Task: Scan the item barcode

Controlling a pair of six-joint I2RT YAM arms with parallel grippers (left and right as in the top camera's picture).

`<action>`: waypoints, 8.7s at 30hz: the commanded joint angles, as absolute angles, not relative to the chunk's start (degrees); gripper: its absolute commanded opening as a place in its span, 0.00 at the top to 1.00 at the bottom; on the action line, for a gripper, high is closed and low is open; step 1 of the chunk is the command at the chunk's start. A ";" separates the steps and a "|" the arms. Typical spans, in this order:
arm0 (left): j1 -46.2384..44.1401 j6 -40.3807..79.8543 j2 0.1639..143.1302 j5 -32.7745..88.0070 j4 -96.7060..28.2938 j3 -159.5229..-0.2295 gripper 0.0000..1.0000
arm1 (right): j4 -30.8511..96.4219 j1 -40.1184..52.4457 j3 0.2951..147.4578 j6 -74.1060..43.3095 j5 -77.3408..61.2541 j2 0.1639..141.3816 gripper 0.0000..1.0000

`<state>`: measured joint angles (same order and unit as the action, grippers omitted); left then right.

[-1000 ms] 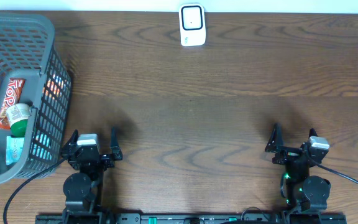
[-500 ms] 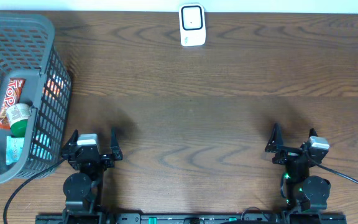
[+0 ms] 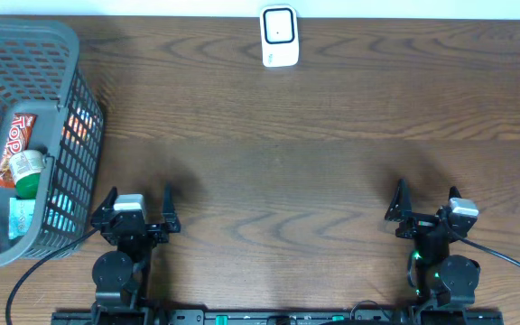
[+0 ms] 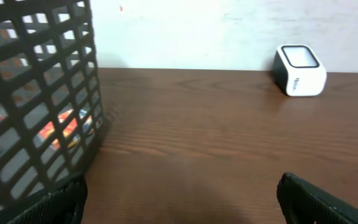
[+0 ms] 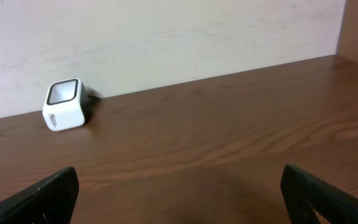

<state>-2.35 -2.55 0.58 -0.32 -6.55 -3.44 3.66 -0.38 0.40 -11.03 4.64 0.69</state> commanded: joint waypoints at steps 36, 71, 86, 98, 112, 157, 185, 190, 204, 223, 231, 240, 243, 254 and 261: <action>-2.48 0.95 60.05 22.31 -59.94 -68.60 0.02 | 3.88 0.10 0.32 -10.20 4.56 0.38 0.01; 34.33 21.17 91.79 -14.46 -81.73 -112.55 0.02 | 3.88 0.10 0.32 -10.20 4.56 0.38 0.01; 34.33 6.24 95.96 -15.16 -59.96 -89.84 0.02 | 3.88 0.10 0.32 -10.20 4.54 0.38 0.01; 37.10 -3.44 100.73 -7.29 -53.17 -86.24 0.02 | 3.88 0.10 0.32 -10.20 4.56 0.38 0.01; 40.01 -4.32 107.48 -1.65 -50.74 -86.19 0.02 | 3.88 0.10 0.32 -10.20 4.56 0.38 0.01; 40.01 -5.10 106.78 3.20 -36.40 -72.18 0.30 | 3.88 0.10 0.32 -10.20 4.56 0.38 0.01; 39.99 6.79 72.01 8.38 -36.99 -72.23 0.32 | 3.88 0.10 0.32 -10.20 4.56 0.38 0.01; 39.79 8.47 63.81 18.46 -36.27 -72.23 0.32 | 3.88 0.10 0.32 -10.20 4.56 0.38 0.01; 19.35 15.38 55.46 35.99 -35.44 -72.23 0.32 | 3.88 0.10 0.32 -10.20 4.56 0.38 0.01; -12.12 39.20 84.82 29.02 -40.12 -72.23 0.32 | 3.88 0.10 0.32 -10.20 4.56 0.38 0.01; -15.53 52.95 93.03 30.06 -42.74 -72.23 0.32 | 3.88 0.10 0.32 -10.20 4.56 0.38 0.01; -17.56 65.32 94.54 31.86 -38.37 -72.23 0.32 | 3.88 0.10 0.32 -10.20 4.51 0.38 0.01; -18.85 66.08 94.91 31.42 -38.33 -72.23 0.31 | 3.88 0.10 0.32 -10.20 4.51 0.38 0.01; -23.03 69.97 103.53 37.12 -31.79 -72.23 0.25 | 3.88 0.10 0.32 -10.20 4.40 0.38 0.01; -23.05 71.26 108.73 40.91 -27.73 -72.23 0.27 | 3.88 0.10 0.32 -10.20 4.40 0.38 0.01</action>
<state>-23.07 70.15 107.44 37.95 -28.18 -71.55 3.66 -0.38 0.40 -11.03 4.49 0.69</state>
